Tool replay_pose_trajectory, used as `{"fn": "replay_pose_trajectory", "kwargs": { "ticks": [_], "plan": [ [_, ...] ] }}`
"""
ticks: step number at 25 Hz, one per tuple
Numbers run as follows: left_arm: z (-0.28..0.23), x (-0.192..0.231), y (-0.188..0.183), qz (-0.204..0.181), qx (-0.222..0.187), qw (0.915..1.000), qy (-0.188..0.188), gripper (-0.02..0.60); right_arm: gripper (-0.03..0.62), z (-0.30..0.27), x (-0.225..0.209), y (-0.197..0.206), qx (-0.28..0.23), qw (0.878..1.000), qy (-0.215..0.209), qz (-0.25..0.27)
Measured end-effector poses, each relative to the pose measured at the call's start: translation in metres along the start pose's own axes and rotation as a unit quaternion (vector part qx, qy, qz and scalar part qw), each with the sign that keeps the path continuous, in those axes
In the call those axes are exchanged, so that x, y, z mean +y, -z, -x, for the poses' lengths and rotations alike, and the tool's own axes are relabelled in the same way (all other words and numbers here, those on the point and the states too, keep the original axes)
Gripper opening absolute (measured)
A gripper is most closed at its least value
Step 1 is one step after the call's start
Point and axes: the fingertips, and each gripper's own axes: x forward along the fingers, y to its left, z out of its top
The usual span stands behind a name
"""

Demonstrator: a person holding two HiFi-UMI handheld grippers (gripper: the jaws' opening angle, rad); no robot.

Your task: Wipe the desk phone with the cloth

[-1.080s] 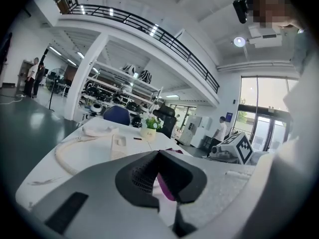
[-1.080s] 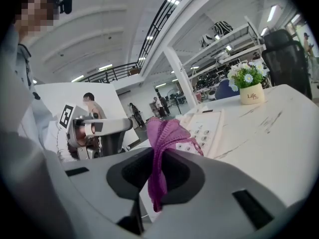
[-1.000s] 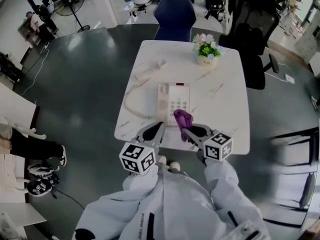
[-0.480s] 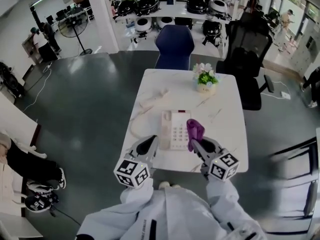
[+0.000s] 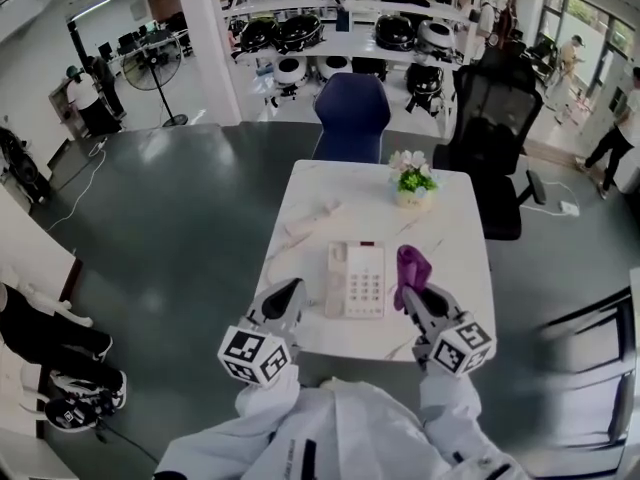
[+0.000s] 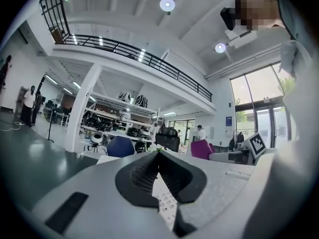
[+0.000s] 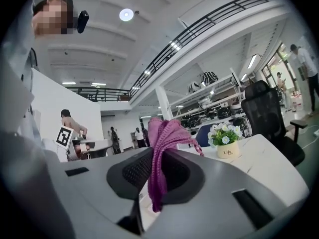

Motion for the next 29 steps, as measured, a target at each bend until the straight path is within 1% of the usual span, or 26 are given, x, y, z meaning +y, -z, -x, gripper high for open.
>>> {"fn": "replay_pose_trajectory", "kwargs": {
  "ticks": [5, 9, 15, 21, 29],
  "plan": [
    [0.009, 0.005, -0.005, -0.014, -0.004, 0.9998, -0.011, -0.002, 0.037, 0.005, -0.002, -0.01, -0.008, 1.0, 0.004, 0.005],
    [0.011, 0.007, -0.006, -0.018, -0.003, 0.9997, -0.017, -0.002, 0.037, 0.006, -0.001, -0.016, -0.012, 1.0, 0.006, 0.014],
    [0.011, 0.007, -0.008, -0.02, -0.005, 0.9995, -0.024, -0.002, 0.035, 0.006, -0.001, -0.021, -0.018, 0.999, 0.007, 0.026],
    [0.012, 0.011, -0.01, -0.019, -0.004, 0.9993, -0.033, -0.003, 0.035, 0.007, -0.007, -0.023, -0.017, 0.999, 0.023, 0.033],
    [0.007, 0.014, -0.012, -0.017, -0.006, 0.9993, -0.032, -0.003, 0.035, 0.005, -0.014, -0.023, -0.008, 0.998, 0.04, 0.053]
  ]
}}
